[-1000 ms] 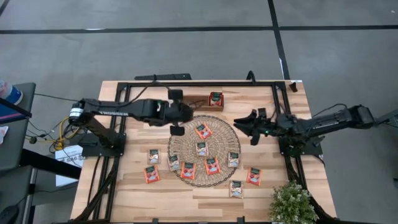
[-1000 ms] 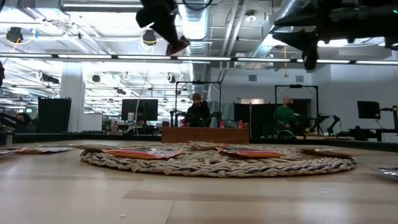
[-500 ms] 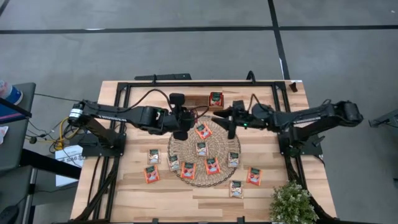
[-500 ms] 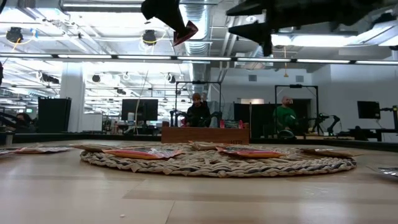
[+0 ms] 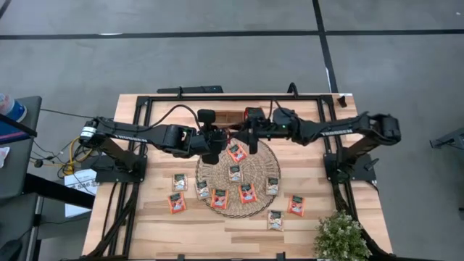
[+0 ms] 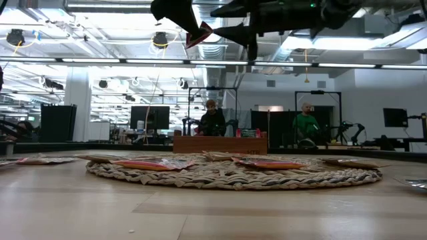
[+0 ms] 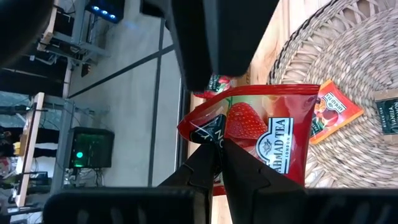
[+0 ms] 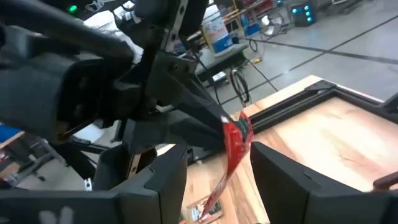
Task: Pick & Place Tea
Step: Put the red tea bag into the right section of the wooden organizer
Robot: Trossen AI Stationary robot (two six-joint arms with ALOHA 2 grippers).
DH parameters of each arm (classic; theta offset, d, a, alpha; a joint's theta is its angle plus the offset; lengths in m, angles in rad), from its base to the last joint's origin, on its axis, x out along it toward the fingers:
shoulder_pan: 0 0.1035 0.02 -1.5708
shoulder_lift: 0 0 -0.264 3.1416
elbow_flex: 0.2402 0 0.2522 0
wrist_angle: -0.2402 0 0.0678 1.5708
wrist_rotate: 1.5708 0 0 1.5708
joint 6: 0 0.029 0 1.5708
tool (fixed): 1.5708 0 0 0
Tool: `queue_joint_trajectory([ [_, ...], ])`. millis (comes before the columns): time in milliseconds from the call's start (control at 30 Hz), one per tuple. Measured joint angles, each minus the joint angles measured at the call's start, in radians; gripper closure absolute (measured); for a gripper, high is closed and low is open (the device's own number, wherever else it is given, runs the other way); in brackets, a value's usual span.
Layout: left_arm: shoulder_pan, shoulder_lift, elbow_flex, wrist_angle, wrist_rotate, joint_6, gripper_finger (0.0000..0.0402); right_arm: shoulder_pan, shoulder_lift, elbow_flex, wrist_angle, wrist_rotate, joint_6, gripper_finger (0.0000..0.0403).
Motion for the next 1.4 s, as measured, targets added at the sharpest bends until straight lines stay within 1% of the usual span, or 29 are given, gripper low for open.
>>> queue_joint_trajectory([
  [67, 0.000, 0.000, 0.000, 0.000, 0.001, 0.000, 0.0383, -0.010, 0.012, 0.015, -0.007, -0.009, 0.000, 0.0234],
  [233, 0.000, 0.000, 0.000, 0.000, 0.027, 0.000, 0.0383, -0.030, 0.012, 0.045, -0.114, -0.009, -0.021, 0.0234],
  [300, 0.000, 0.000, 0.000, -0.002, 0.029, 0.000, 0.0383, -0.035, 0.012, 0.053, -0.128, -0.009, -0.026, 0.0234],
  [1000, 0.000, 0.000, 0.000, 0.007, 0.031, 0.001, 0.0383, -0.005, 0.012, 0.058, -0.131, -0.012, -0.043, 0.0234],
  [1133, 0.000, 0.000, 0.000, 0.026, 0.052, 0.002, 0.0383, -0.003, 0.012, 0.057, -0.130, -0.012, -0.043, 0.0234],
  [1267, 0.000, 0.000, 0.000, 0.049, 0.057, 0.046, 0.0383, 0.002, 0.012, 0.057, -0.130, -0.012, -0.043, 0.0234],
  [1400, 0.000, 0.000, 0.000, 0.057, 0.057, 0.050, 0.0383, 0.002, 0.012, 0.057, -0.130, -0.012, -0.044, 0.0235],
])
